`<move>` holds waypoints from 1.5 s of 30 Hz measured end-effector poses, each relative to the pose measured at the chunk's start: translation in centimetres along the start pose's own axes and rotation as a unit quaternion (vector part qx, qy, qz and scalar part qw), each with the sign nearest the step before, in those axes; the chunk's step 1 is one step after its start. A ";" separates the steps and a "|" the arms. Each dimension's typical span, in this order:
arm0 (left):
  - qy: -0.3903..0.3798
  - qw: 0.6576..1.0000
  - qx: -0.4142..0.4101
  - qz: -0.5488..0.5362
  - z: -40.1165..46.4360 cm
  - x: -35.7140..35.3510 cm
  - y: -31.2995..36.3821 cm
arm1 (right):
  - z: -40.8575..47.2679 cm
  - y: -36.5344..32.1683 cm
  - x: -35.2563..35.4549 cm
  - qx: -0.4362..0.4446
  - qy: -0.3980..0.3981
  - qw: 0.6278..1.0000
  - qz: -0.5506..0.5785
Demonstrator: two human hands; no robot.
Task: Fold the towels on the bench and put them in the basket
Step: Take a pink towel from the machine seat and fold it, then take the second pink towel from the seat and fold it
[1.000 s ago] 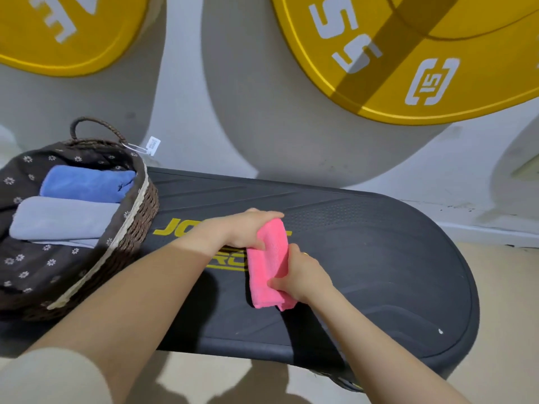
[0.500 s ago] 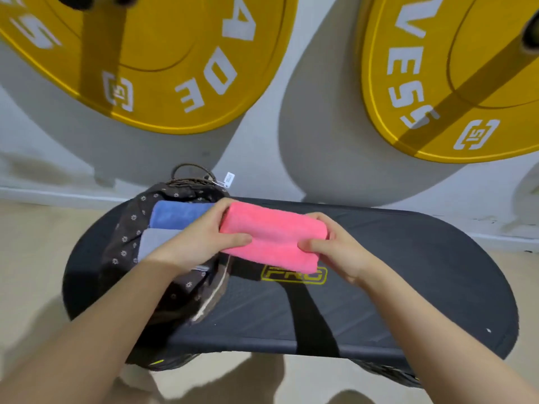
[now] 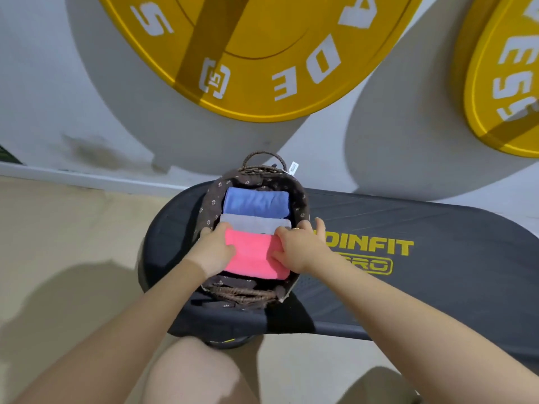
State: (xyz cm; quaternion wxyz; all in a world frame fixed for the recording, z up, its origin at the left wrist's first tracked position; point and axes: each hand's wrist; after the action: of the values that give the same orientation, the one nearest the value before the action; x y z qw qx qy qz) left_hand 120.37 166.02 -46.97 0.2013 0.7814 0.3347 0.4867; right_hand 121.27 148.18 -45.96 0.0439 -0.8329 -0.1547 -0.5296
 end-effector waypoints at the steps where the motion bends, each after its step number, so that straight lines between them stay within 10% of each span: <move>1: -0.005 0.999 0.007 0.050 -0.1 -0.3 0.1 | 0.3 -0.1 -0.1 -0.003 -0.006 1.000 -0.014; 12: 0.002 0.954 0.038 0.298 2.2 -2.9 -0.3 | 2.9 -2.2 -2.5 -0.072 -0.040 0.984 -0.158; 16: 0.107 0.888 -0.157 0.418 1.7 -1.8 0.1 | 2.1 -3.1 -2.5 -0.041 0.111 0.972 -0.203; 18: -0.006 0.876 -0.231 0.423 2.1 -1.3 -0.4 | 1.7 -3.4 -2.3 0.054 0.129 0.969 -0.205; 21: -0.212 0.897 -0.158 0.354 3.0 -1.0 -1.4 | 1.9 -3.4 -2.6 0.154 -0.043 0.984 -0.079; 29: -0.222 0.894 -0.121 0.371 4.5 -2.4 -0.9 | 2.7 -2.7 -2.8 0.171 -0.137 0.975 -0.026; 33: -0.253 0.893 -0.048 0.370 3.8 -1.4 0.5 | 1.7 -0.5 -1.3 0.213 -0.048 0.975 0.032; 37: -0.194 0.914 -0.064 0.350 1.5 0.7 6.5 | -1.6 5.3 2.8 0.201 0.035 0.971 0.124; 41: -0.192 0.936 -0.122 0.269 -3.3 2.3 17.4 | -7.1 12.1 8.3 0.167 -0.045 0.980 0.100; 45: -0.246 0.900 -0.196 0.301 -8.4 4.4 29.4 | -16.4 18.9 15.8 0.071 -0.033 0.984 0.163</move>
State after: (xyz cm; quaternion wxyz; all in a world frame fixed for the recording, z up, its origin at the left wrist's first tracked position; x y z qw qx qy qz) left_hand 123.78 148.67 -21.63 0.2700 0.8847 -0.0783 0.3720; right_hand 118.97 129.73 -22.93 0.1837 -0.8586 -0.0560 -0.4752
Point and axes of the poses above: each hand's wrist, its own z-axis towards the middle knuckle, its own x-axis out of the back of the hand, y = z × x, and after that the axes turned 11 degrees about -z, right-handed
